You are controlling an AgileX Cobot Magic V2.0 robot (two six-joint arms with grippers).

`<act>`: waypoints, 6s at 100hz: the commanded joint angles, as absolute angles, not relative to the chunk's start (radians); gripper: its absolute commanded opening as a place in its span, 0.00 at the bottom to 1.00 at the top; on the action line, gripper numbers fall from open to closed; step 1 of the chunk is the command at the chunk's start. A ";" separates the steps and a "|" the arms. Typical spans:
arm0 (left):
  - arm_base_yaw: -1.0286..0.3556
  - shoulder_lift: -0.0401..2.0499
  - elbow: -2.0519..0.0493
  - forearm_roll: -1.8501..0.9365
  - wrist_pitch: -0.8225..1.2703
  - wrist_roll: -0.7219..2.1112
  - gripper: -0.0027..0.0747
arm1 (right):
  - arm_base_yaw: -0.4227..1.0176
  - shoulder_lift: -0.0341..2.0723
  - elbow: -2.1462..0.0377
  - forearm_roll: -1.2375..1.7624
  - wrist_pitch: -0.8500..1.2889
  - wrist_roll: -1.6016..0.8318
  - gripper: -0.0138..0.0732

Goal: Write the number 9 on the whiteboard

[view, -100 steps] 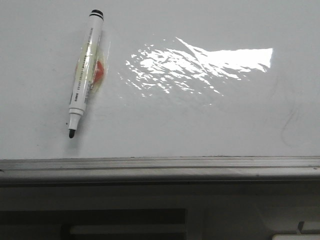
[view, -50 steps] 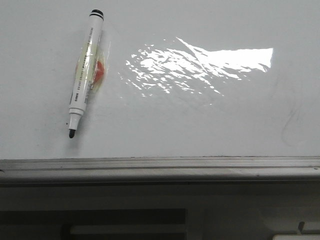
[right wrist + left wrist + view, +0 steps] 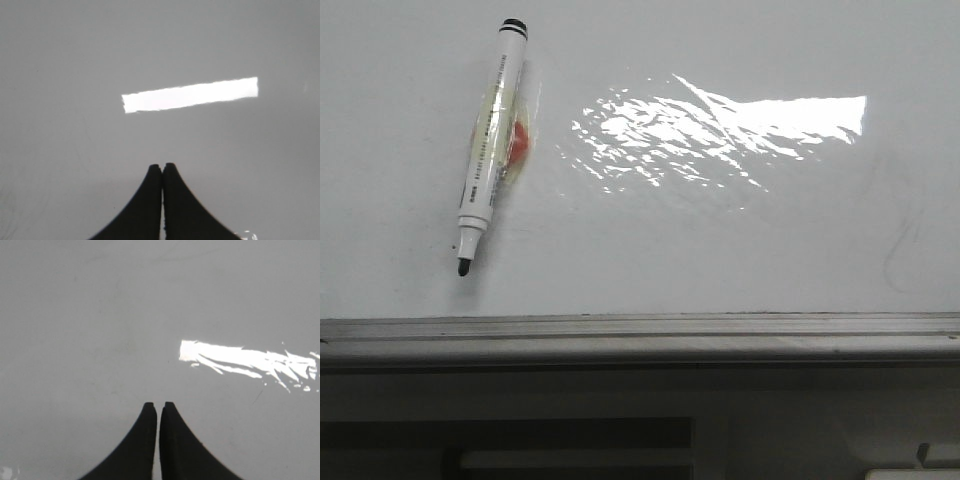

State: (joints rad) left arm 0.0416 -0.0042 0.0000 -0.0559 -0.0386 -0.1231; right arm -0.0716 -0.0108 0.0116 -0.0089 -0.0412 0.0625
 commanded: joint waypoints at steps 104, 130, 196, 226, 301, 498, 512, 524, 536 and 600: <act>0.039 0.179 -0.399 0.024 0.270 -0.017 0.06 | 0.004 0.191 -0.403 0.042 0.505 0.066 0.09; 0.039 0.203 -0.399 0.017 0.174 -0.017 0.64 | 0.031 0.191 -0.403 0.034 0.502 0.066 0.09; -0.459 0.509 -0.399 0.032 -0.020 -0.009 0.63 | 0.048 0.191 -0.347 0.034 0.460 0.066 0.09; -0.781 0.752 -0.399 -0.029 -0.153 -0.013 0.63 | 0.048 0.191 -0.347 0.034 0.460 0.066 0.09; -0.918 1.116 -0.399 -0.200 -0.384 -0.021 0.55 | 0.048 0.191 -0.347 0.034 0.460 0.066 0.09; -0.909 1.110 -0.399 0.575 -0.456 -0.010 0.01 | 0.850 1.059 -0.890 0.202 0.469 -0.088 0.12; -0.909 1.110 -0.399 0.575 -0.456 -0.010 0.06 | 0.850 1.059 -0.890 0.202 0.459 -0.088 0.08; -0.909 1.110 -0.399 0.573 -0.456 -0.010 0.21 | 0.850 1.059 -0.890 0.202 0.464 -0.088 0.08; -0.909 1.103 -0.399 0.540 -0.427 -0.010 0.35 | 0.850 1.059 -0.890 0.202 0.464 -0.088 0.08; -0.626 0.726 -0.401 0.289 -0.318 -0.010 0.43 | 0.627 1.080 -1.049 0.198 0.444 -0.086 0.09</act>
